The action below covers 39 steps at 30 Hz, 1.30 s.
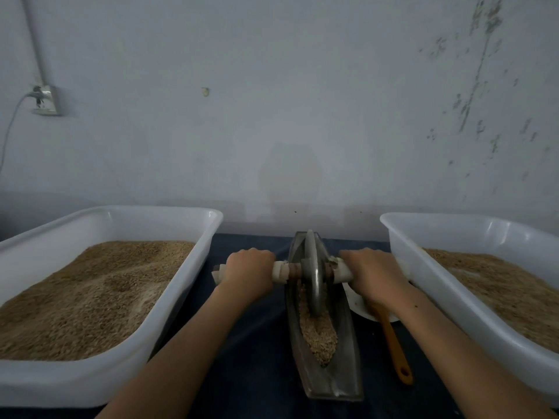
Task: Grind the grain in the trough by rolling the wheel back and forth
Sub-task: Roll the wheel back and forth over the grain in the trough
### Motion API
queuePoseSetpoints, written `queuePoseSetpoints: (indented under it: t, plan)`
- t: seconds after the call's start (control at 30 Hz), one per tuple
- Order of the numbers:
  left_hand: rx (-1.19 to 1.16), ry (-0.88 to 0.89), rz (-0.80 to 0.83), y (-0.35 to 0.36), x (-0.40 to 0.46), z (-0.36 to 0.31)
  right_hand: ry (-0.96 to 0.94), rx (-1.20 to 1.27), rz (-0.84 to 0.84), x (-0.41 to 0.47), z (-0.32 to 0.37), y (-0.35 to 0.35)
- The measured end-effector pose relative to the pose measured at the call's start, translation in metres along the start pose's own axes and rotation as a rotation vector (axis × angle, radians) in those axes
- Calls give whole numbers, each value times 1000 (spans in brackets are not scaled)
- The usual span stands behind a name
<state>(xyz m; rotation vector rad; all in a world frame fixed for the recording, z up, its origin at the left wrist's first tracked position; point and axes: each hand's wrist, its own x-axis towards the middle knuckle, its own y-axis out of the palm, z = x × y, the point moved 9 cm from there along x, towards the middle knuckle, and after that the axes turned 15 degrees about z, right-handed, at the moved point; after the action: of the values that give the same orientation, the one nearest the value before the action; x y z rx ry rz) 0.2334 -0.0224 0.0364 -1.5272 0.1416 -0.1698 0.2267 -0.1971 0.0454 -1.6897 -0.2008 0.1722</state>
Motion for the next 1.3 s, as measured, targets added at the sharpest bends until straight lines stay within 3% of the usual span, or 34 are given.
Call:
queuePoseSetpoints:
  t: [0.23, 0.33, 0.5, 0.63, 0.77, 0.87, 1.1, 1.2, 1.3]
  plan:
    - [-45, 50, 351, 18, 1, 0, -23, 48, 371, -1, -3, 17]
    - [-39, 55, 393, 20, -1, -2, -19, 108, 456, -2, -6, 24]
    - [-7, 21, 308, 13, -1, -2, -38, 102, 366, 3, -6, 22]
    - [31, 9, 96, -1, -4, -4, -44, 70, 174, 5, -5, 12]
    - [25, 7, 50, -1, -4, -4, -29, 47, 22, 2, -3, 5]
    - [8, 36, 131, 5, -2, -2, -26, 24, 111, 2, -2, 6]
    - [-131, 82, 491, 33, 0, 2, -47, 44, 421, -4, 1, 17]
    - [-116, 71, 453, 30, 1, 3, -46, 49, 420, -3, 1, 19]
    - [-41, 45, 300, 17, 2, 1, -31, 59, 354, 0, -2, 19]
